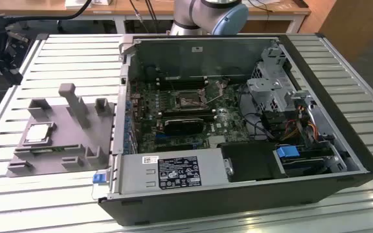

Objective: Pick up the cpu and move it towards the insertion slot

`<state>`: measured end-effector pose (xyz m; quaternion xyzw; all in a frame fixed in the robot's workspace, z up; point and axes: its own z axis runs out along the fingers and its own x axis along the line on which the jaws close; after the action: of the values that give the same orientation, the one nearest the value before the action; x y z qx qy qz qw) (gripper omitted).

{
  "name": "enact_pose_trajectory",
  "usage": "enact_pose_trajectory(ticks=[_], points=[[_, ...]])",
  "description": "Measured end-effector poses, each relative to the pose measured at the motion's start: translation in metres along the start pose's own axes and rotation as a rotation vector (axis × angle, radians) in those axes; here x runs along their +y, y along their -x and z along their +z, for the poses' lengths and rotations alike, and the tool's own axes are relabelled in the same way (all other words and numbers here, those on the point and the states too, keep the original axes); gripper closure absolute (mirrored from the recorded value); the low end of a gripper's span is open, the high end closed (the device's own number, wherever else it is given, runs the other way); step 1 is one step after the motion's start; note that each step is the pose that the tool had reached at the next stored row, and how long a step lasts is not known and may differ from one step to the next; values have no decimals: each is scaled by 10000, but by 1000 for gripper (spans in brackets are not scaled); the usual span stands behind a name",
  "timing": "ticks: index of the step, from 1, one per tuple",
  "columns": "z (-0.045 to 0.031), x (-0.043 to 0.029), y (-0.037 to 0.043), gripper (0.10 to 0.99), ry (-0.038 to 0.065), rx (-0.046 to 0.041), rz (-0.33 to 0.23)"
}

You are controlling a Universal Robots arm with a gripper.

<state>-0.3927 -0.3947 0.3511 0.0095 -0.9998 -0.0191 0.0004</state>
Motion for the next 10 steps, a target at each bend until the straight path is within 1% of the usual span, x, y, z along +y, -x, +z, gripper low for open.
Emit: enact_pose_trajectory(ticks=[10], points=[[6,0,-3,984,0,0,0]])
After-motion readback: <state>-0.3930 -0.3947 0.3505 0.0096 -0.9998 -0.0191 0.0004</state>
